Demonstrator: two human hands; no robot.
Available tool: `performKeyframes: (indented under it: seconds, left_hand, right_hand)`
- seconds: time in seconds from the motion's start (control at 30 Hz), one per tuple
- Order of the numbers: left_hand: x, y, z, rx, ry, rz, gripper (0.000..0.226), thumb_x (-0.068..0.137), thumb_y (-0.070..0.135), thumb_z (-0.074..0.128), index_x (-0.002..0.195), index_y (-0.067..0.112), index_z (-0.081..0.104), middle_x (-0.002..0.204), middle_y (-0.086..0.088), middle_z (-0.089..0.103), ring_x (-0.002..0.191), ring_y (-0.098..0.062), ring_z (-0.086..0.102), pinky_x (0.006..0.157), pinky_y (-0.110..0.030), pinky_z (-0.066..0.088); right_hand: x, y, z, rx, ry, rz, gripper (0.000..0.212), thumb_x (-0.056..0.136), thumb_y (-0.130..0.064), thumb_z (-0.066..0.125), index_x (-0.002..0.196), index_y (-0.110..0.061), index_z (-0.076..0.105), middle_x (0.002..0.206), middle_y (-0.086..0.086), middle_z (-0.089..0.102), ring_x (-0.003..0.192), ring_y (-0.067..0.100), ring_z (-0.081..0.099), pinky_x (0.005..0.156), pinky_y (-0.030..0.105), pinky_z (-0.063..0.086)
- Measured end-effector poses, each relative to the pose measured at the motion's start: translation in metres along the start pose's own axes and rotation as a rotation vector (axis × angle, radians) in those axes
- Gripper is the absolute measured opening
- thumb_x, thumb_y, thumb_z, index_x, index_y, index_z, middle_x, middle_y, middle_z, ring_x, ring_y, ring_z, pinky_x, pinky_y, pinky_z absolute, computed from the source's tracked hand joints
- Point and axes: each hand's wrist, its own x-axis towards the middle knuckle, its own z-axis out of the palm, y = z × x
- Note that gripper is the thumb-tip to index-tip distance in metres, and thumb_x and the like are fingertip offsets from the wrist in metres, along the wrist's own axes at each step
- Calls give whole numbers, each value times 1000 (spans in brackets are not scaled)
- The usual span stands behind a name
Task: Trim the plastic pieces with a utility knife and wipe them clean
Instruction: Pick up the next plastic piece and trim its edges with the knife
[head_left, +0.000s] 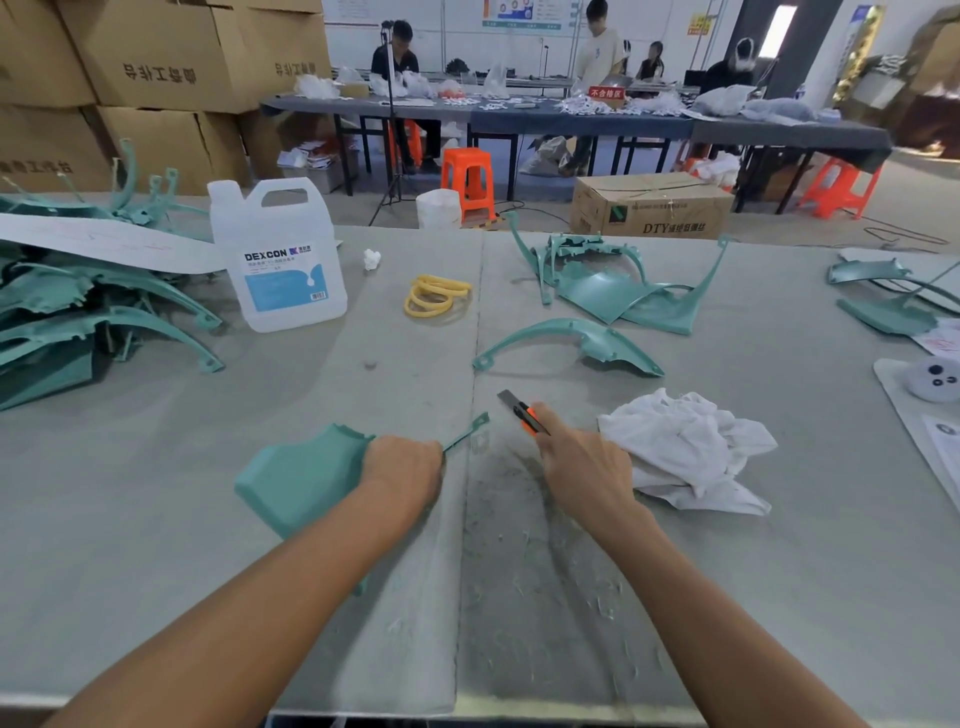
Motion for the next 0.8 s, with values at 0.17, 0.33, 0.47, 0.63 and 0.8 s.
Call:
performKeyframes:
  seconds: [0.17,0.33,0.47,0.63,0.8]
  left_hand:
    - [0,0,-2,-19,-5,1,26,102,23,45,123,20,59,118,-4,70,111,-29,66,78,-30,41]
    - [-2,0,-2,-19,0,4,27,102,20,43,124,21,58,119,-3,70,111,-27,66,75,-29,35]
    - [-1,0,-2,-17,19,-9,28,102,20,43,125,20,59,121,-3,70,113,-27,66,83,-30,45]
    - [-3,0,-2,-8,24,0,28,102,16,42,126,18,57,124,-6,68,116,-27,64,88,-32,46]
    - [-2,-1,-3,19,31,14,28,103,15,42,126,18,57,123,-6,69,115,-28,65,85,-32,45]
  right_hand:
    - [-9,-11,4,-7,-67,-113,37,107,-42,37,142,-47,30,90,4,63,75,33,62,61,39,40]
    - [0,-4,-4,-13,-5,-19,39,107,-32,38,145,-38,32,82,3,57,70,32,58,61,39,44]
    - [-9,-14,-5,-41,5,-187,51,106,-28,41,148,-46,20,83,1,45,69,29,48,57,37,38]
    - [-17,-13,3,-136,-86,-255,67,102,-18,44,152,-52,14,94,2,37,86,28,48,60,36,38]
    - [-18,-14,5,-185,-77,-242,71,100,-15,46,152,-53,16,94,1,34,89,27,49,59,35,36]
